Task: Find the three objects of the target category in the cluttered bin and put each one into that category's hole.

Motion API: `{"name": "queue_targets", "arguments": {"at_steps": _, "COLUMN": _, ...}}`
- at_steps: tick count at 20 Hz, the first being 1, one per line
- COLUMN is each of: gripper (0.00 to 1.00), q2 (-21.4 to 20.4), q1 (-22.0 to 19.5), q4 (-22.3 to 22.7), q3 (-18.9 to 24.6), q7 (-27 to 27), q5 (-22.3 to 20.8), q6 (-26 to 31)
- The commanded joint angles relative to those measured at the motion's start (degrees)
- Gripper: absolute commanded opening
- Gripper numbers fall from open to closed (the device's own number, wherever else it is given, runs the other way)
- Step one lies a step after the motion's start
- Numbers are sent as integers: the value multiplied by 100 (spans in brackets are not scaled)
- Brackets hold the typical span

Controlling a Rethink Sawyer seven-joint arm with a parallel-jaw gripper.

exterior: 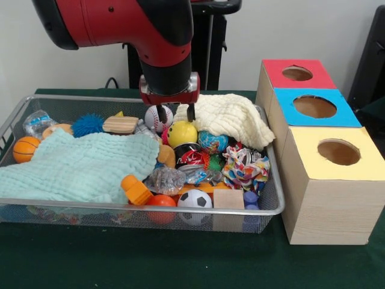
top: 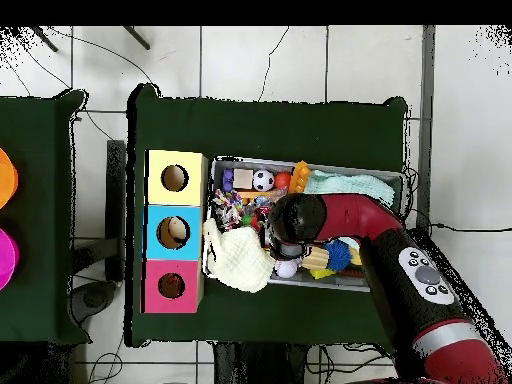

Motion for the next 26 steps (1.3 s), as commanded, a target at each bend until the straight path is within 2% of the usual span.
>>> {"name": "queue_targets", "arguments": {"at_steps": 1, "gripper": 100, "q2": 69, "q1": -50, "q4": -732, "q3": 112, "q7": -1262, "q5": -426, "q6": 337}}
{"name": "queue_targets", "arguments": {"at_steps": 10, "gripper": 100, "q2": -363, "q1": -57, "q4": -989, "q3": 267, "q7": -1680, "q5": -334, "q6": 1288}}
{"name": "queue_targets", "arguments": {"at_steps": 23, "gripper": 100, "q2": -353, "q1": -87, "q4": -994, "q3": 330, "q7": -1718, "q5": -450, "q6": 1281}}
{"name": "queue_targets", "arguments": {"at_steps": 26, "gripper": 100, "q2": -253, "q1": -78, "q4": -978, "q3": 315, "q7": -1669, "q5": -491, "q6": 1124}}
